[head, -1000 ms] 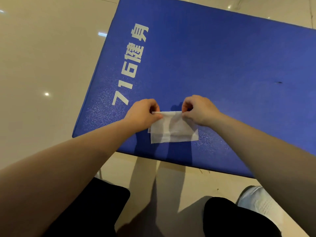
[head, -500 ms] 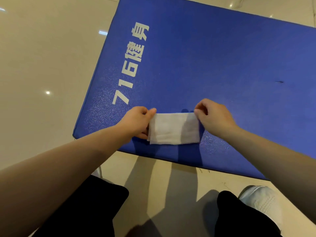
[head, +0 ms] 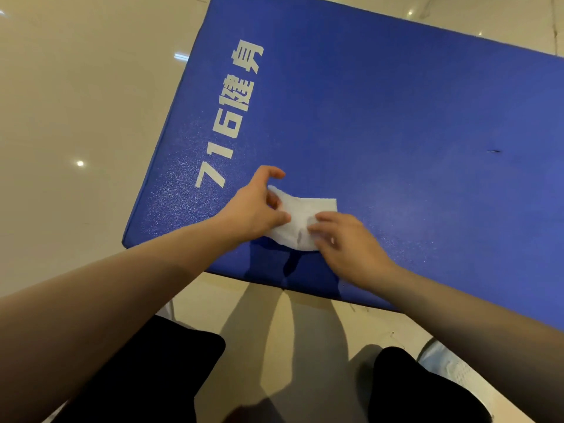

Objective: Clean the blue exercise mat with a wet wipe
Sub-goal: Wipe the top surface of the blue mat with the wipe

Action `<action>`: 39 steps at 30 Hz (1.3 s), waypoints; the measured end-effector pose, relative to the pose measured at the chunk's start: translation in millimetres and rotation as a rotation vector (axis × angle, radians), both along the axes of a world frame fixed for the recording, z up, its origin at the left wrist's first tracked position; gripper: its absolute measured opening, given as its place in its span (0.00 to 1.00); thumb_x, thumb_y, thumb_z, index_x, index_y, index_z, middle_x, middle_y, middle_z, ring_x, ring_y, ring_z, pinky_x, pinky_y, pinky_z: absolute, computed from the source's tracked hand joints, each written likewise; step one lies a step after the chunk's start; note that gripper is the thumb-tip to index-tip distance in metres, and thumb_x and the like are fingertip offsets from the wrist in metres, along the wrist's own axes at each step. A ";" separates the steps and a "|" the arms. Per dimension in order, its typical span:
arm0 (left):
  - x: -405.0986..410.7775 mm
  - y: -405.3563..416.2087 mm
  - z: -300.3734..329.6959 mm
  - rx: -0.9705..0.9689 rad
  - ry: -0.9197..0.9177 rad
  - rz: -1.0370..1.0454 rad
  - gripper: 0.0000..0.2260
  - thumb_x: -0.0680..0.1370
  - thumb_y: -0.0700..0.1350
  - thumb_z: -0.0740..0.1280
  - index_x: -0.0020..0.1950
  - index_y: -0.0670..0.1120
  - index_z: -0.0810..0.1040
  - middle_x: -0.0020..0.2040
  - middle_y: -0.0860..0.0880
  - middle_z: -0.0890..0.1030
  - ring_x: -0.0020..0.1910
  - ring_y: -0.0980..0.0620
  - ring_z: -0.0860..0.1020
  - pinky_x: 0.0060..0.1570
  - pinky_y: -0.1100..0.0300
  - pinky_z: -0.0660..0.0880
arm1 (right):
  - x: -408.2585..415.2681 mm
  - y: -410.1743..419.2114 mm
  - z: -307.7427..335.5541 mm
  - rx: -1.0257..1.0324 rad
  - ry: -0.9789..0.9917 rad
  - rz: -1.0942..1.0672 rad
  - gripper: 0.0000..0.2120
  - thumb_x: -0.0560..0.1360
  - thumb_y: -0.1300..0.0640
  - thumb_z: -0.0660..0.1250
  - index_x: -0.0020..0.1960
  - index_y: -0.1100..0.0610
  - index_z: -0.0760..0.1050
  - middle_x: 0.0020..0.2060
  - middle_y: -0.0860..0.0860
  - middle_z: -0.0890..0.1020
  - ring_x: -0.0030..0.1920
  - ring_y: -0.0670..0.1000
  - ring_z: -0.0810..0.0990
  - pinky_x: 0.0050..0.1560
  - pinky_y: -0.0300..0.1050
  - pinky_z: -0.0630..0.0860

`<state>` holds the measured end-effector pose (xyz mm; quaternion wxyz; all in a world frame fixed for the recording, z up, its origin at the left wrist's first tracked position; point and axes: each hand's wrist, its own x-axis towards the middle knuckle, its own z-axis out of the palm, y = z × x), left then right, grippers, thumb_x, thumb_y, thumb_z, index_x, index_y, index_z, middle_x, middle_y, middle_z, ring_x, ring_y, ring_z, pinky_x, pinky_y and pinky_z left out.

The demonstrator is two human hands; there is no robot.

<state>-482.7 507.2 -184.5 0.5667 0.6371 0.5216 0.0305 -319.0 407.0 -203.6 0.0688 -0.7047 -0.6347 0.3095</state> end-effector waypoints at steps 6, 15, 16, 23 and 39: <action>21.1 -17.4 -0.3 -0.201 -0.036 -0.434 0.56 0.70 0.42 0.77 0.75 0.66 0.34 0.65 0.53 0.71 0.59 0.48 0.79 0.55 0.57 0.76 | 12.1 18.3 6.0 -0.250 0.491 -0.663 0.11 0.80 0.49 0.61 0.62 0.46 0.67 0.53 0.54 0.80 0.53 0.56 0.80 0.57 0.58 0.78; -40.9 -15.0 -14.5 0.369 0.319 -0.667 0.26 0.79 0.53 0.66 0.75 0.57 0.61 0.72 0.53 0.64 0.71 0.52 0.65 0.68 0.54 0.65 | 15.1 -5.9 -5.5 0.166 -0.140 -0.049 0.15 0.76 0.61 0.68 0.63 0.55 0.75 0.69 0.55 0.70 0.64 0.57 0.72 0.55 0.54 0.78; -46.2 -13.6 -15.6 0.462 0.452 -0.836 0.28 0.80 0.56 0.63 0.77 0.58 0.57 0.77 0.52 0.56 0.75 0.51 0.58 0.71 0.51 0.61 | 17.3 -10.0 -10.9 0.230 -0.211 0.117 0.12 0.73 0.62 0.72 0.57 0.57 0.79 0.67 0.58 0.73 0.61 0.60 0.75 0.51 0.55 0.79; -62.9 -14.8 -20.5 0.448 0.757 -1.103 0.36 0.81 0.57 0.60 0.78 0.59 0.36 0.78 0.51 0.32 0.78 0.46 0.35 0.75 0.39 0.50 | -9.1 1.9 -18.4 0.143 -0.409 0.374 0.22 0.81 0.50 0.61 0.71 0.57 0.64 0.64 0.57 0.73 0.60 0.58 0.74 0.50 0.50 0.76; -74.0 -25.6 -33.1 0.647 0.661 -0.988 0.41 0.74 0.60 0.67 0.78 0.58 0.44 0.78 0.44 0.42 0.75 0.42 0.44 0.67 0.31 0.58 | -75.9 -7.1 -23.0 0.061 -0.426 -0.252 0.25 0.63 0.61 0.80 0.58 0.59 0.80 0.51 0.56 0.81 0.47 0.57 0.80 0.31 0.46 0.78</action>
